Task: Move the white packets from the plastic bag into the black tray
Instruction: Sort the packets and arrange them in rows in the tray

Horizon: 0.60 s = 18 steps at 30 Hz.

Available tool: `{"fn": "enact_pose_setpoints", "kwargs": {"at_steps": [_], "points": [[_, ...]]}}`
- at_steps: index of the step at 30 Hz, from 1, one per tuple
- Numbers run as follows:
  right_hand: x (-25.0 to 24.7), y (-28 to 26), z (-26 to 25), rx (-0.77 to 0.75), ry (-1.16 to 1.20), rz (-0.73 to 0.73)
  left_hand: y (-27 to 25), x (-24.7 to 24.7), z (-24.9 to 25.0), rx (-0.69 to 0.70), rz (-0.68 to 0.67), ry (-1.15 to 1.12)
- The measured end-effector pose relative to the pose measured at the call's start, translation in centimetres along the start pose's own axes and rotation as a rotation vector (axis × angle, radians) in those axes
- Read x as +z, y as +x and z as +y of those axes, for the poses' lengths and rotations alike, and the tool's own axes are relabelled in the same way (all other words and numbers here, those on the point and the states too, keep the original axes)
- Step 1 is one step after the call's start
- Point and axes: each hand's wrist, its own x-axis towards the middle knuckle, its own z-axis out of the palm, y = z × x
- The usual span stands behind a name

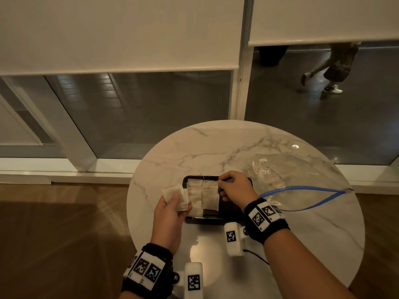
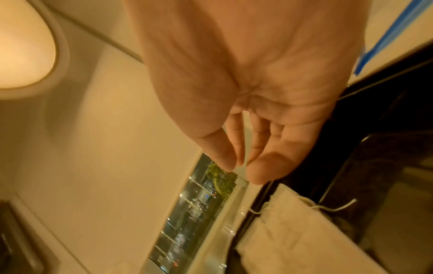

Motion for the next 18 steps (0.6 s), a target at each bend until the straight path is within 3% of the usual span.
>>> {"fn": "enact_pose_setpoints", "kwargs": {"at_steps": [3, 7, 18], "points": [[-0.1, -2.9, -1.2, -0.011, 0.116, -0.126, -0.5, 0.8, 0.2, -0.004, -0.072, 0.006], [-0.1, -5.6, -1.7, -0.063, 0.091, -0.341, -1.2, 1.6, 0.4, 0.015, -0.16, 0.11], [-0.4, -7.1, -1.8, -0.195, 0.148, -0.263, -2.2, 2.2, 0.3, 0.075, -0.123, 0.137]]}}
